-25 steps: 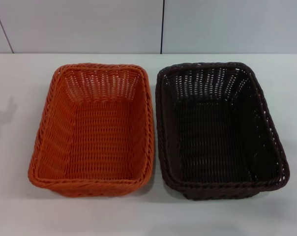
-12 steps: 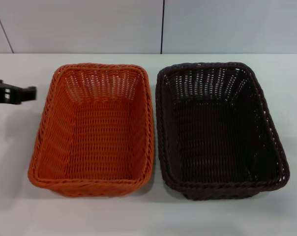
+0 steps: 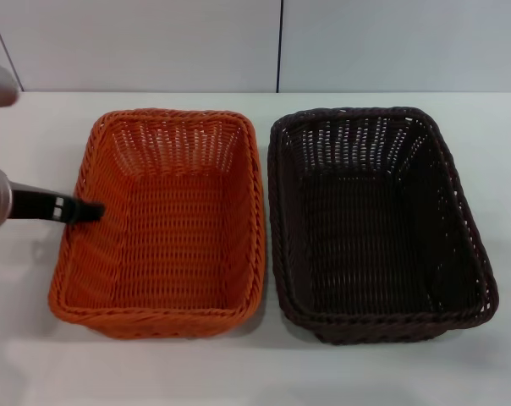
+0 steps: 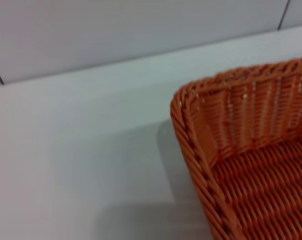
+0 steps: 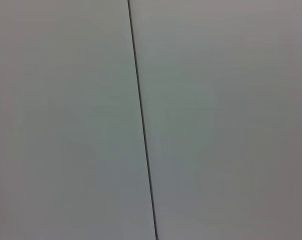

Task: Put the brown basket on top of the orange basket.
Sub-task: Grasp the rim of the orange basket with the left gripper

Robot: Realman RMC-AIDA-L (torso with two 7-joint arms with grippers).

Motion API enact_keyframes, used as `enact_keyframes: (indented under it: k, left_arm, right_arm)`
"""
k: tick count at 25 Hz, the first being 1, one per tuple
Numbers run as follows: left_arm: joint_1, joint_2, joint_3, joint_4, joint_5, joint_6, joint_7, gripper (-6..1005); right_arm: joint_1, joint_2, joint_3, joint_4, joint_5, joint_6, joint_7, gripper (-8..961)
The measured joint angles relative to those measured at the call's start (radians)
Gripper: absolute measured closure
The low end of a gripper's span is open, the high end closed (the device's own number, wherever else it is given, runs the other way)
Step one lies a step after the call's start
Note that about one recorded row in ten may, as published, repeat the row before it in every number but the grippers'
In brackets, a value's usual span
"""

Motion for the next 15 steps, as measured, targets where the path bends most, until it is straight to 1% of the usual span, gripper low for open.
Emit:
enact_keyframes:
  k: [14, 15]
  left_arm:
    - [-0.117, 0.000, 0.012, 0.161, 0.017, -0.033, -0.011, 216]
    - [-0.124, 0.001, 0.011, 0.169, 0.017, -0.033, -0.010, 240]
  right_arm:
    - [0.005, -0.002, 0.004, 0.004, 0.001, -0.002, 0.000, 231]
    - [0.005, -0.002, 0.005, 0.004, 0.001, -0.002, 0.000, 231]
